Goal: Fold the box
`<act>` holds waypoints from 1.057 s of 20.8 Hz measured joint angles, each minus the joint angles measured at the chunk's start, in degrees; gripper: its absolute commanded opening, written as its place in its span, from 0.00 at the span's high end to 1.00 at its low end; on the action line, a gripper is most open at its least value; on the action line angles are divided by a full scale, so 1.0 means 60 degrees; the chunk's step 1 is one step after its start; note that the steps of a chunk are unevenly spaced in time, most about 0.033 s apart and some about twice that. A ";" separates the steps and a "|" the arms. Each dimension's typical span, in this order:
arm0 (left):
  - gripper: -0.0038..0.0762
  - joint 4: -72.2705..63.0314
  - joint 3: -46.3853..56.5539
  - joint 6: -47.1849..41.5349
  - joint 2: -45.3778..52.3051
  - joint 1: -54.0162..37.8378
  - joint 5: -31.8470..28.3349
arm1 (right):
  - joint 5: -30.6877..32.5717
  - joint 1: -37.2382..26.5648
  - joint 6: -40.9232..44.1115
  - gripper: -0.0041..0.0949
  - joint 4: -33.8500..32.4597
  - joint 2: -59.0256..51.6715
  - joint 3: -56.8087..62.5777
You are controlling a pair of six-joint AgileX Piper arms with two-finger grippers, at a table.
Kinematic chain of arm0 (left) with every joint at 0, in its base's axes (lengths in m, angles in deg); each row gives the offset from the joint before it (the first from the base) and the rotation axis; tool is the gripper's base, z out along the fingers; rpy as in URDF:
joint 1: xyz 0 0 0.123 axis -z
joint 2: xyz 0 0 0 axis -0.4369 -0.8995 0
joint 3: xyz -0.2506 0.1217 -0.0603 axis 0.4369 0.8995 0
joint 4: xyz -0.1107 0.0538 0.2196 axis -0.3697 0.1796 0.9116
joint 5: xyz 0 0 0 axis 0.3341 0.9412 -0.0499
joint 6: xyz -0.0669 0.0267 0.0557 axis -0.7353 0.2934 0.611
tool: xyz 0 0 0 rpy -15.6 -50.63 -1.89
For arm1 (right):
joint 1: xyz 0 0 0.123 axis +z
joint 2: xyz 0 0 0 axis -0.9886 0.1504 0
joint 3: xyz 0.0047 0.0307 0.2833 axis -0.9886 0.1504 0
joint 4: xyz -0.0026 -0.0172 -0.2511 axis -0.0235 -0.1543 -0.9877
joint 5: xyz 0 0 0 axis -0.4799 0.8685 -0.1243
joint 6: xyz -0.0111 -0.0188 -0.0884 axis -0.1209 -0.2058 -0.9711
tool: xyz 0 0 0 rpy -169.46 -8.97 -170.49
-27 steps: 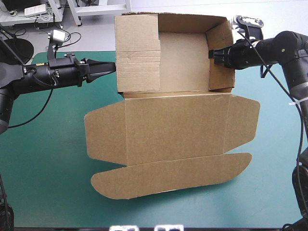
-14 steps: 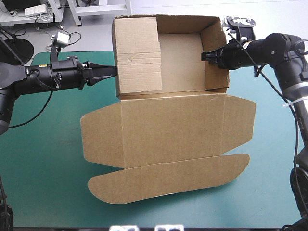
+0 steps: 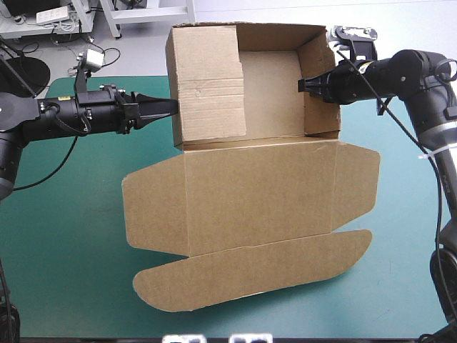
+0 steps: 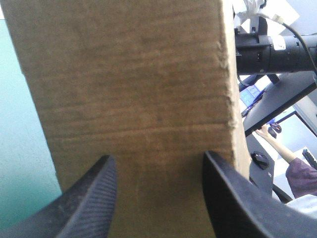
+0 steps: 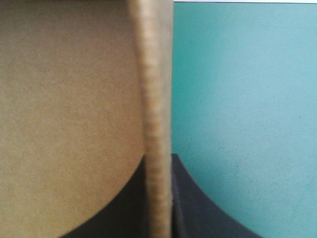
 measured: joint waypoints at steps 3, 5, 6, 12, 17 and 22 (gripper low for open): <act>0.45 0.0000 0.0000 0.0000 0.0000 0.0000 0.0000 | 0.0020 0.0000 0.0000 0.98 -0.0028 0.0000 0.0000; 0.45 0.0000 0.0000 0.0000 0.0000 0.0000 -0.0007 | -0.0059 0.0000 0.0000 0.98 -0.0028 0.0000 0.0114; 0.45 0.0000 0.0000 0.0000 0.0000 0.0000 -0.0007 | -0.0077 0.0001 0.0000 0.98 -0.0028 0.0000 0.0185; 0.45 0.0494 0.0000 -0.0012 0.0000 0.0012 -0.0007 | -0.0104 0.0038 -0.0115 0.98 0.0531 0.0319 0.0484; 0.45 0.1840 0.0000 -0.0565 0.0000 0.0012 -0.0119 | -0.0134 0.0142 -0.0267 0.98 0.0676 0.0361 0.0484; 0.47 0.2662 0.0000 -0.0956 0.0000 0.0018 -0.0376 | -0.0331 0.1099 0.0188 0.98 -0.0368 0.0367 0.0484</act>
